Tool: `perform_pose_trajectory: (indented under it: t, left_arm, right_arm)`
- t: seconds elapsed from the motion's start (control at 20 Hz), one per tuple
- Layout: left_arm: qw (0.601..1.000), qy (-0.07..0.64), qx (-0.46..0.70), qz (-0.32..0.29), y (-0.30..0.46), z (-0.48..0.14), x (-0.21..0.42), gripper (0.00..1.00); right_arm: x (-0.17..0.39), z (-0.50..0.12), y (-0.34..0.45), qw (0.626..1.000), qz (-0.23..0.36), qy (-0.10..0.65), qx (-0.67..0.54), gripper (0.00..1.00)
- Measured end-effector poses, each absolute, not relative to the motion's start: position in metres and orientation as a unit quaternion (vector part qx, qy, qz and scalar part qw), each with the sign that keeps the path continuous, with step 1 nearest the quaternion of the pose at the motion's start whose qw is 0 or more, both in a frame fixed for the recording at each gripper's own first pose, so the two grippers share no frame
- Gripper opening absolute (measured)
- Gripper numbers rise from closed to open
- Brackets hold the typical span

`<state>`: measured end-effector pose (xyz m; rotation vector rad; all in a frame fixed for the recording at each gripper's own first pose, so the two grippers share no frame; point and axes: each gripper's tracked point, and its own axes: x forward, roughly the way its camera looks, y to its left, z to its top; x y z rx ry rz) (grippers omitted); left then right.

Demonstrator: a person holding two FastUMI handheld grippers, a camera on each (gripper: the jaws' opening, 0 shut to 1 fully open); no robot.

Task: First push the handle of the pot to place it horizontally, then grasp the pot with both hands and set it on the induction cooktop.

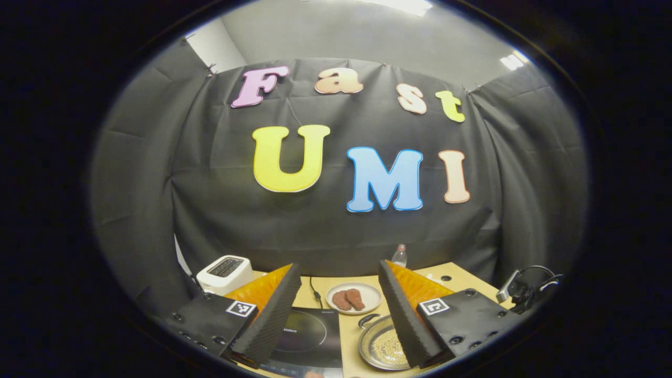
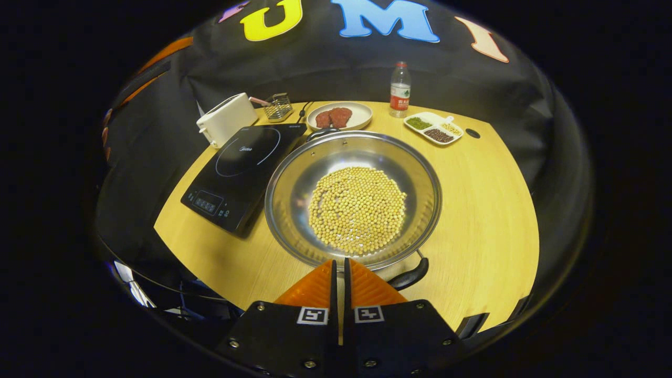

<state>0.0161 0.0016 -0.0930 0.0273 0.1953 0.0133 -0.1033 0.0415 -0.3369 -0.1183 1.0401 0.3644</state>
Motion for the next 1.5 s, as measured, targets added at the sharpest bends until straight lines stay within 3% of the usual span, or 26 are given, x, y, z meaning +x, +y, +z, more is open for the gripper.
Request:
perform_pose_trajectory:
  t: [0.1, 0.45, 1.05, 1.15, 1.45, 1.5]
  left_arm:
    - [0.995, 0.098, 0.013, 0.01, 0.004, -0.094, 0.018, 0.99]
    - [0.995, 0.101, 0.013, 0.013, 0.001, -0.097, 0.021, 0.97]
    - [0.994, 0.106, 0.02, -0.001, -0.014, -0.1, 0.027, 0.99]
    - [0.994, 0.105, 0.021, -0.003, -0.016, -0.098, 0.028, 0.95]
    - [0.994, 0.108, 0.022, -0.008, -0.021, -0.1, 0.028, 0.99]
    - [0.994, 0.108, 0.022, -0.008, -0.021, -0.1, 0.028, 0.95]
  right_arm:
    - [-0.109, -0.347, 0.041, 0.84, 0.175, 0.509, -0.06, 0.04]
    - [-0.12, -0.37, 0.034, 0.811, 0.172, 0.554, -0.073, 0.04]
    - [-0.112, -0.381, 0.018, 0.81, 0.145, 0.566, -0.049, 0.01]
    - [-0.108, -0.381, 0.014, 0.812, 0.141, 0.565, -0.049, 0.01]
    - [-0.095, -0.384, -0.011, 0.817, 0.116, 0.561, -0.07, 0.02]
    - [-0.093, -0.384, -0.015, 0.817, 0.113, 0.56, -0.072, 0.02]
